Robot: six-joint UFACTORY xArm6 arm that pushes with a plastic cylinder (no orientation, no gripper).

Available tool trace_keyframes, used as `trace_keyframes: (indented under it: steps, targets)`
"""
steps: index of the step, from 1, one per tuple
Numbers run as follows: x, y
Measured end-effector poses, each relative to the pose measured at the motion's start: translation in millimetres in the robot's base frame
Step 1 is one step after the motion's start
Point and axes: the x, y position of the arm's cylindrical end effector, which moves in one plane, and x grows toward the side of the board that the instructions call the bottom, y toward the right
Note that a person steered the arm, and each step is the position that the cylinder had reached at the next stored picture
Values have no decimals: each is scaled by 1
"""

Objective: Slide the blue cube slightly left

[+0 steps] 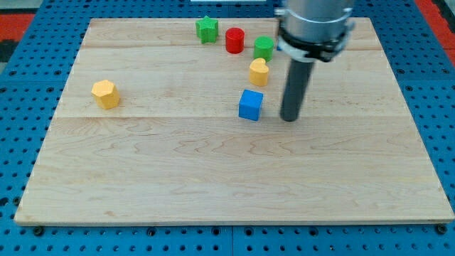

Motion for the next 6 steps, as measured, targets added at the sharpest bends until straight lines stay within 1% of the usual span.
trace_keyframes:
  steps: [1, 2, 3, 4, 5, 6]
  targets:
    - [-7, -60]
    - [-13, -48]
    - [-31, -11]
    - [-38, -47]
    - [-28, -96]
    - [-27, -136]
